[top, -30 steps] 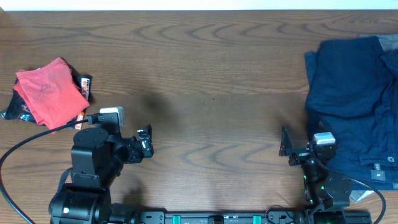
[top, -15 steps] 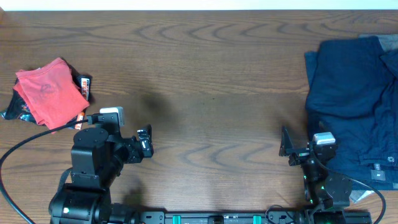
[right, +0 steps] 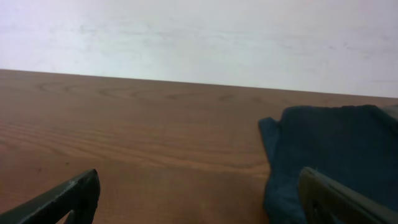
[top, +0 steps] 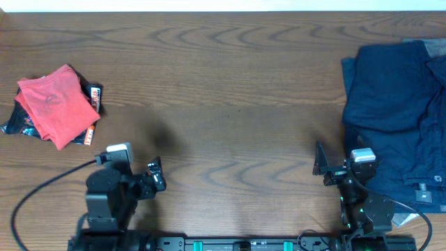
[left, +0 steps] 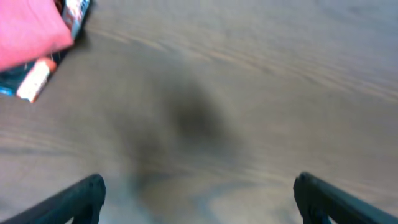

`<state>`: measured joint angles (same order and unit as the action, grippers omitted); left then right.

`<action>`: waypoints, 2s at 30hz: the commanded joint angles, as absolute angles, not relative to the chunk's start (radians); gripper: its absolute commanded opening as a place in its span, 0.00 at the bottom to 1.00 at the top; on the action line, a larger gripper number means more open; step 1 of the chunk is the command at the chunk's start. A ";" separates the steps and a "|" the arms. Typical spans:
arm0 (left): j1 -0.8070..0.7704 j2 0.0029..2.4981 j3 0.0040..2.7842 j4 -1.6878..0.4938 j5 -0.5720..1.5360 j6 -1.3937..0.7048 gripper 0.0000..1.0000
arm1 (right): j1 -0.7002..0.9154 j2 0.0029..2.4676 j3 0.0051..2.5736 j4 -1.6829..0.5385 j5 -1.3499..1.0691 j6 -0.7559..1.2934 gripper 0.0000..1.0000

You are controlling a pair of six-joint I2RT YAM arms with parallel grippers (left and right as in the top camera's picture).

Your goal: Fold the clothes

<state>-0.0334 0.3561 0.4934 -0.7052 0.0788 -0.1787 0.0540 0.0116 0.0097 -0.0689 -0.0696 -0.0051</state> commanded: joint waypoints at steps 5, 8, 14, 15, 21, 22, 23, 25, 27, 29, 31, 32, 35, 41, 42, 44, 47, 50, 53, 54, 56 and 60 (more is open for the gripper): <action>0.006 0.146 0.221 -0.414 0.067 -0.109 0.98 | 0.066 0.006 0.006 -0.070 -0.059 -0.016 0.99; 0.006 0.085 0.139 -0.285 0.066 -0.077 0.98 | 0.066 0.006 0.006 -0.070 -0.059 -0.016 0.99; 0.006 0.017 0.040 -0.064 0.066 0.018 0.98 | 0.066 0.006 0.006 -0.070 -0.059 -0.016 0.99; 0.006 0.008 0.027 -0.044 0.066 0.034 0.98 | 0.066 0.006 0.006 -0.070 -0.059 -0.016 0.99; 0.006 0.002 0.004 -0.065 0.065 0.075 0.98 | 0.066 0.006 0.006 -0.070 -0.059 -0.016 0.99; 0.006 0.002 0.004 -0.066 0.065 0.097 0.98 | 0.066 0.006 0.006 -0.070 -0.059 -0.016 0.99; 0.006 0.002 0.004 -0.066 0.065 0.110 0.98 | 0.066 0.006 0.006 -0.070 -0.059 -0.016 0.99; 0.006 0.002 0.004 -0.066 0.061 0.112 0.98 | 0.066 0.006 0.006 -0.070 -0.059 -0.016 0.99; 0.005 0.002 0.004 -0.066 0.062 0.111 0.98 | 0.066 0.006 0.006 -0.070 -0.059 -0.016 0.99; 0.003 0.002 0.004 -0.065 0.062 0.112 0.98 | 0.066 0.006 0.006 -0.070 -0.059 -0.016 0.99; 0.003 0.002 0.004 -0.065 0.062 0.112 0.98 | 0.066 0.006 0.006 -0.070 -0.059 -0.016 0.99; 0.003 0.002 0.004 -0.065 0.062 0.112 0.98 | 0.066 0.006 0.006 -0.070 -0.059 -0.016 0.99; 0.003 0.002 0.004 -0.065 0.062 0.112 0.98 | 0.066 0.006 0.006 -0.070 -0.059 -0.016 0.99; 0.003 0.004 0.004 -0.065 0.062 0.112 0.98 | 0.066 0.006 0.006 -0.070 -0.059 -0.016 0.99; 0.003 0.004 0.004 -0.065 0.062 0.112 0.98 | 0.066 0.006 0.006 -0.070 -0.059 -0.016 0.99; 0.003 0.004 0.004 -0.065 0.062 0.112 0.98 | 0.066 0.006 0.006 -0.070 -0.059 -0.016 0.99; 0.003 0.004 0.004 -0.065 0.062 0.112 0.98 | 0.066 0.006 0.006 -0.070 -0.059 -0.016 0.99; 0.003 0.004 0.004 -0.065 0.062 0.112 0.98 | 0.066 0.006 0.006 -0.070 -0.059 -0.016 0.99; 0.003 0.004 0.004 -0.065 0.062 0.112 0.98 | 0.066 0.006 0.006 -0.070 -0.059 -0.016 0.99; 0.003 0.004 0.004 -0.065 0.062 0.112 0.98 | 0.066 0.006 0.006 -0.070 -0.059 -0.016 0.99; 0.003 0.004 0.004 -0.065 0.062 0.112 0.98 | 0.066 0.006 0.006 -0.070 -0.059 -0.016 0.99; 0.003 0.004 0.004 -0.065 0.062 0.112 0.98 | 0.066 0.006 0.006 -0.070 -0.059 -0.016 0.99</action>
